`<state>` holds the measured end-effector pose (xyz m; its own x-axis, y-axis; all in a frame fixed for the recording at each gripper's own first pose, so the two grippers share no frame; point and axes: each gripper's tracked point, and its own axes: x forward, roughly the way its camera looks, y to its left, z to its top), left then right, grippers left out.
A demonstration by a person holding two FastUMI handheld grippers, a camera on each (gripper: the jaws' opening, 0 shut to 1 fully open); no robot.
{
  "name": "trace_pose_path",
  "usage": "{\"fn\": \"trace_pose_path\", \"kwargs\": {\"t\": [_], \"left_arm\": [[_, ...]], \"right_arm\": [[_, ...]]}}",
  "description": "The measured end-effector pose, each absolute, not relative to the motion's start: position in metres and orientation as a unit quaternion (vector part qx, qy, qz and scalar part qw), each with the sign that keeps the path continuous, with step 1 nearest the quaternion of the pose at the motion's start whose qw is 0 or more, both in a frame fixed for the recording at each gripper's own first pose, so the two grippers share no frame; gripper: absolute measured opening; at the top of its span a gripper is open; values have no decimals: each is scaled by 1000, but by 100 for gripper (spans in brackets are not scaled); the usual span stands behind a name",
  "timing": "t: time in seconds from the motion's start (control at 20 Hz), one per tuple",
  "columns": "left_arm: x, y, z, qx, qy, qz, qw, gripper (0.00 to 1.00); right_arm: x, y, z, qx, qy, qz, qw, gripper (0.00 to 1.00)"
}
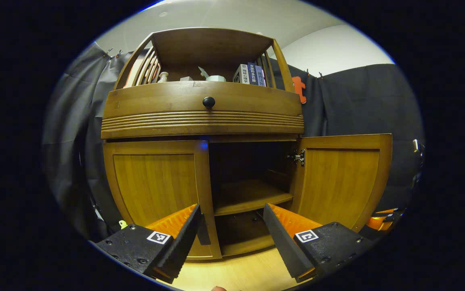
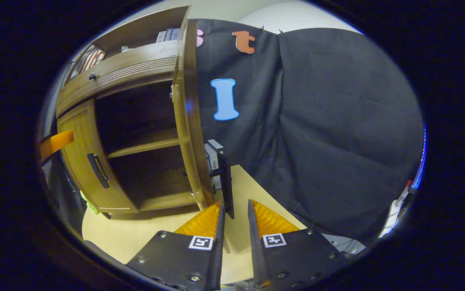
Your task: Open the right door of the double-door shoe cabinet with the right hand, and open the left door with the left hand.
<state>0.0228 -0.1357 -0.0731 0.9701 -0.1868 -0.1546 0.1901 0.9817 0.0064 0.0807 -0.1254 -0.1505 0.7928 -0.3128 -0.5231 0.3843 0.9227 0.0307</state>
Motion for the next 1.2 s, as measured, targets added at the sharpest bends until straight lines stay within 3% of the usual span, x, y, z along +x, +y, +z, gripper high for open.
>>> {"fn": "trace_pose_path", "kwargs": {"t": [0.4, 0.45, 0.55, 0.6, 0.75, 0.85, 1.2], "left_arm": [[24, -125, -83, 13, 98, -69, 993, 96], [27, -121, -83, 15, 98, -63, 993, 96], [34, -115, -85, 16, 100, -53, 993, 96], [37, -112, -87, 16, 102, -48, 993, 96], [53, -106, -91, 15, 107, -40, 993, 96], [62, -103, -97, 16, 112, -34, 993, 96], [98, -86, -130, 2, 149, -22, 989, 96]], "right_arm": [[80, -156, -129, 48, 231, -217, 947, 31], [83, -157, -125, 50, 225, -216, 949, 41], [86, -163, -115, 45, 209, -225, 951, 36], [87, -167, -110, 43, 199, -229, 952, 41], [90, -170, -96, 48, 172, -241, 954, 36], [91, -174, -88, 49, 163, -244, 955, 44], [75, -188, -84, 45, 159, -273, 948, 41]]}}
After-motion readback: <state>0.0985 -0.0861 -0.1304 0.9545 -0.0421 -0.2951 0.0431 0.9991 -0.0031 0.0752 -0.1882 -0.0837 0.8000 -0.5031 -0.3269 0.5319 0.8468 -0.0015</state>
